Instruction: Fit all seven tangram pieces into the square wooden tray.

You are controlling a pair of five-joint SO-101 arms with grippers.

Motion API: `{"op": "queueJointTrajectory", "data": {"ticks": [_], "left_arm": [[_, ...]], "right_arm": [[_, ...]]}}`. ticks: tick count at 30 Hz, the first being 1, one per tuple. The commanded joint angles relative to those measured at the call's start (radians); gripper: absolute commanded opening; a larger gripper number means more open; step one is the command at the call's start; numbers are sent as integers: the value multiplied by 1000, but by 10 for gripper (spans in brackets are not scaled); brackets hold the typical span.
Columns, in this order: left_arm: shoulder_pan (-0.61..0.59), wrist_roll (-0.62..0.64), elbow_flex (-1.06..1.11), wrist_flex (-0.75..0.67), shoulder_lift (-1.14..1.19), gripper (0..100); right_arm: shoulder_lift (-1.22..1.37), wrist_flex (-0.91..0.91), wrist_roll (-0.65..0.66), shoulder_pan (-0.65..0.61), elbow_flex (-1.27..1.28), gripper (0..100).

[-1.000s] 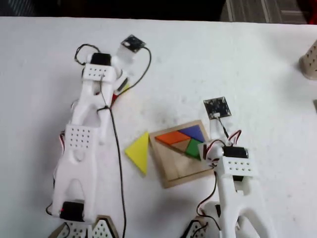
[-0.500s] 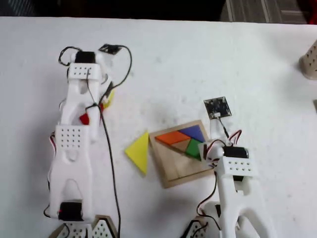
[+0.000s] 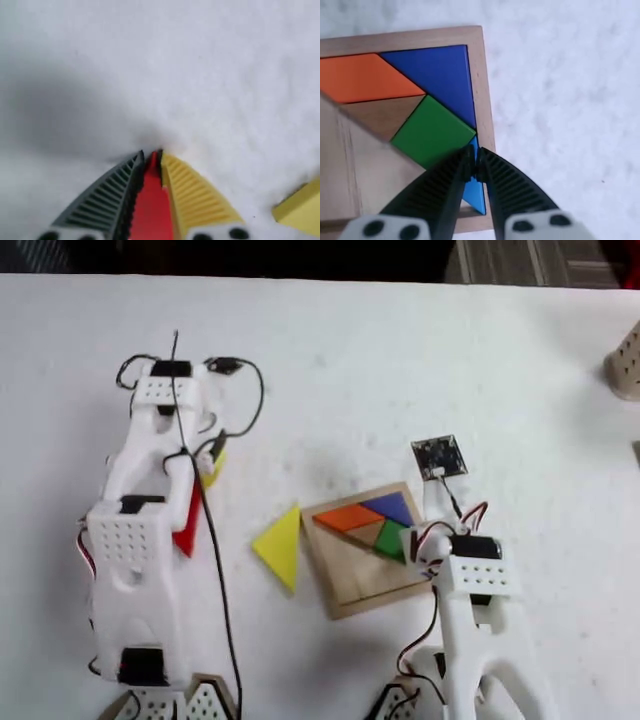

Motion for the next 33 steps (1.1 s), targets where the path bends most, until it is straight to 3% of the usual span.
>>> {"op": "queueJointTrajectory", "data": {"ticks": [1,12,33], "left_arm": [[33,15,43,-8,-33,21],[91,97,-2,-2,-41,20],[22,97,-305,190,-96,20]], "right_arm": [[-31,-16,11,1,-8,18],[-31,-15,11,1,-8,18],[-31,-15,11,1,-8,18]]}}
